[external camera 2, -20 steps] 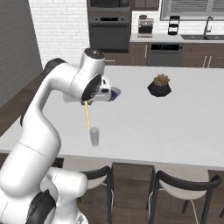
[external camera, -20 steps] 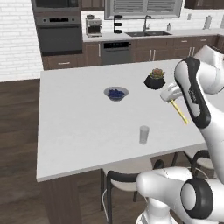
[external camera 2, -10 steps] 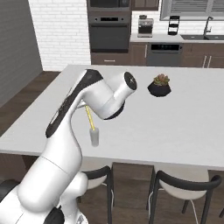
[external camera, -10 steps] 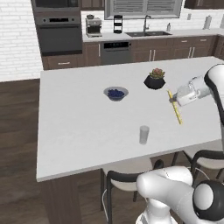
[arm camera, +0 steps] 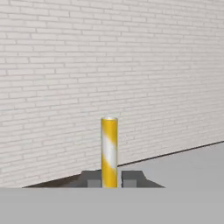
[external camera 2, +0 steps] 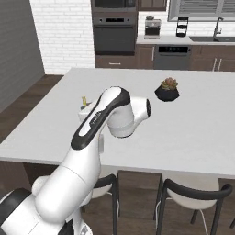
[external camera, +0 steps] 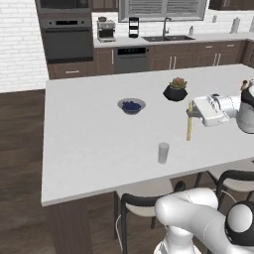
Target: Take a straw from the drawer in front and place it inside the glass cup on the dining counter.
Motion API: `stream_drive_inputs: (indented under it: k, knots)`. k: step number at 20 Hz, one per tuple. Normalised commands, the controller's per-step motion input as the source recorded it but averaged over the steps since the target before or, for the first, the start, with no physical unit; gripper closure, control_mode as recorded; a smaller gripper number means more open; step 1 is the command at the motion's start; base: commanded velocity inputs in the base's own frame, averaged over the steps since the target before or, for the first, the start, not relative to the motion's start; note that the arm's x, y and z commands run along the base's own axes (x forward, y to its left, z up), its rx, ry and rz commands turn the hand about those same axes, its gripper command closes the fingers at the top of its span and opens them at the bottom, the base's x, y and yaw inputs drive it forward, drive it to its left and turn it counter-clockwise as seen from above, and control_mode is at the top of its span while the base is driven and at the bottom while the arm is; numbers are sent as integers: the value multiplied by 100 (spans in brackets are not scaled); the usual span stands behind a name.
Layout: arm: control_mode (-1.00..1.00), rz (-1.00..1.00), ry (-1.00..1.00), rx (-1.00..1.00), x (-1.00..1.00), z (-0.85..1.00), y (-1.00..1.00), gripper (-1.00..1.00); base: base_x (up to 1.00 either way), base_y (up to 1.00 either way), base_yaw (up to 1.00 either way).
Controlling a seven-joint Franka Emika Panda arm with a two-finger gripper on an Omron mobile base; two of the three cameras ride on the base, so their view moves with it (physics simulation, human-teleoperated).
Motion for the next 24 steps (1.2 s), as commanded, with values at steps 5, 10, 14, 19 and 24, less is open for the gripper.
stream_drive_inputs:
  k: [5, 10, 14, 19, 24]
  knots:
    - [-100, 2, -2, 5, 5, -15, 27, 100, 0, 0, 0]
    - [-100, 0, 0, -1, 12, -23, 7, 100, 0, 0, 0]
    - [-100, 0, 0, 0, 7, -29, 0, 100, 0, 0, 0]
    - [-100, 0, 0, 0, 28, -32, 0, 100, 0, 0, 0]
    - [-100, 0, -1, 0, 45, -14, 0, 100, 0, 0, 0]
